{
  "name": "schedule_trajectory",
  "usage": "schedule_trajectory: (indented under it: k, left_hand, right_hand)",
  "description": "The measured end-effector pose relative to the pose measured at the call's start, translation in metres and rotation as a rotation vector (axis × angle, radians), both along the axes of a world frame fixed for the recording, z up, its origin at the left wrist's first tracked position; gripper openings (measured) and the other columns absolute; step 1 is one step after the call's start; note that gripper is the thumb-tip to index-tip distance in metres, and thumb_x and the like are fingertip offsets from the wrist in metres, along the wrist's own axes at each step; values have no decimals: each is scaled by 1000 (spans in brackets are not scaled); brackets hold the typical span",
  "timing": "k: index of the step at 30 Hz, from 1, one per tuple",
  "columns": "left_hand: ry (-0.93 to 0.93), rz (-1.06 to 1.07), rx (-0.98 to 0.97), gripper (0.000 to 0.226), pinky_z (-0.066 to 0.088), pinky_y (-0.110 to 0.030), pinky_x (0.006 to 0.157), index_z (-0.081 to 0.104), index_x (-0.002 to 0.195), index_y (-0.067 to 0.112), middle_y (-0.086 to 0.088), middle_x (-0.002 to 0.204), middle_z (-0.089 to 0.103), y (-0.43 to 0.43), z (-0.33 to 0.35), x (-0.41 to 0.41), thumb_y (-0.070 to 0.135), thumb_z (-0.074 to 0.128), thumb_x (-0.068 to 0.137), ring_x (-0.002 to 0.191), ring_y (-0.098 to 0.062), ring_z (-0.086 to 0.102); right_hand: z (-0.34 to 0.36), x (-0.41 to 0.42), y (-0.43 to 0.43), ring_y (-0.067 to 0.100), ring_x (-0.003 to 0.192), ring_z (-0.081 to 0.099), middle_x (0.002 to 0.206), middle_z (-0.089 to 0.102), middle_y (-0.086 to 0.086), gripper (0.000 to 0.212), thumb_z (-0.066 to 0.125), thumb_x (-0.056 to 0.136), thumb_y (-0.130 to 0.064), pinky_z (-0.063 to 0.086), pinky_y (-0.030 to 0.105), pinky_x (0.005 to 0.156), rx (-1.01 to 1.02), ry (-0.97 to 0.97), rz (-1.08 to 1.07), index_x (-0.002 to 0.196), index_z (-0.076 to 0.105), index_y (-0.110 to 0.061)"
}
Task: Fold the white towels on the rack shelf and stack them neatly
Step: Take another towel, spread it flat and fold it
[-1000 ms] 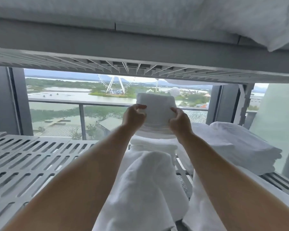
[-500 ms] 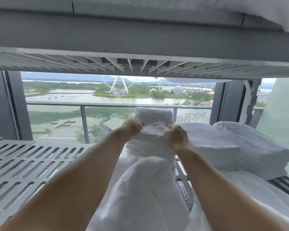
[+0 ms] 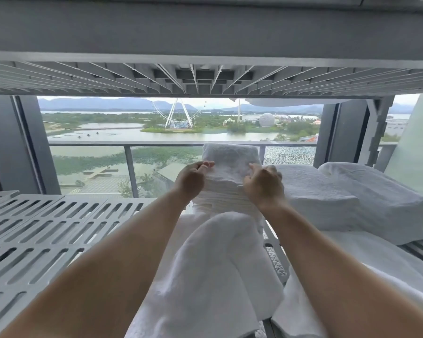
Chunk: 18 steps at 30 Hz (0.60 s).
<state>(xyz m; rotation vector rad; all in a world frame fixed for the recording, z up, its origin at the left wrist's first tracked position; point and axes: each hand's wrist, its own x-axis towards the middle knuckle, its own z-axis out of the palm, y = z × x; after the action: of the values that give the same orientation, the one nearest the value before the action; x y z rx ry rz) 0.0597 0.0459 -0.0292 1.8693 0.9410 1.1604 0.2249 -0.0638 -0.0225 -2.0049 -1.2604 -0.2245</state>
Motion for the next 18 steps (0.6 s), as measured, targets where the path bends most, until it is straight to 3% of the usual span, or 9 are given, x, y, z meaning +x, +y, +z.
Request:
schedule_trajectory:
  k: [2,3,4,6,8,10,13,16,18]
  left_hand:
    - [-45,36,41,35,39,-19,43,72,116,36,3,123,70,-5,-4,-10,34,39,105,40,2,44]
    - [-61,54,50,36,49,-25,52,72,113,39,4,124,70,-8,-6,-15,38,37,103,51,2,53]
    - [-75,65,47,37,57,-33,69,71,111,40,3,125,70,-12,-7,-20,39,36,103,70,-1,63]
    - [-75,81,11,36,53,-47,95,70,109,38,0,126,68,-20,-12,-30,36,33,107,104,-15,66]
    - [-23,110,-29,37,51,-47,100,69,112,32,0,129,67,-24,-19,-41,34,32,108,109,-18,67]
    - [35,149,-68,39,51,-40,98,71,116,23,0,128,68,-27,-30,-51,32,34,107,102,-17,69]
    - [137,171,-105,37,49,-35,93,74,106,21,-1,120,72,-34,-50,-66,27,37,106,97,-15,70]
    - [206,139,-107,37,45,-35,101,76,98,13,-8,120,72,-42,-58,-77,21,42,107,107,-19,66]
    - [314,131,-29,36,47,-34,99,78,98,13,-4,113,74,-49,-59,-86,27,46,107,107,-19,66]
  right_hand:
    - [1,-8,-11,31,119,51,125,57,11,41,57,92,-20,42,42,102,161,-181,11,133,60,-22]
    - [2,-12,-17,26,116,54,121,61,7,34,60,90,-19,44,40,102,256,-239,87,124,65,-22]
    - [3,-18,-24,21,110,59,115,66,3,27,63,89,-17,47,38,100,322,-269,201,115,69,-22]
    - [2,-31,-39,11,91,67,100,75,-4,21,63,87,-15,55,33,90,319,-247,449,101,76,-24]
    - [-5,-47,-52,3,86,67,98,77,-8,26,62,83,-16,54,24,87,137,-164,622,100,79,-27]
    - [-14,-56,-58,3,99,65,112,74,-8,41,59,79,-23,50,19,92,-125,-58,743,116,75,-29]
    - [-21,-49,-59,3,123,52,141,57,-12,75,60,71,-43,41,14,96,-485,164,858,144,53,-31]
    - [-29,-39,-64,1,133,41,150,43,-17,106,78,63,-67,32,17,106,-681,248,902,154,36,-34]
    - [-35,-44,-71,1,131,44,146,48,-16,117,84,56,-65,32,19,109,-705,175,869,156,30,-35]
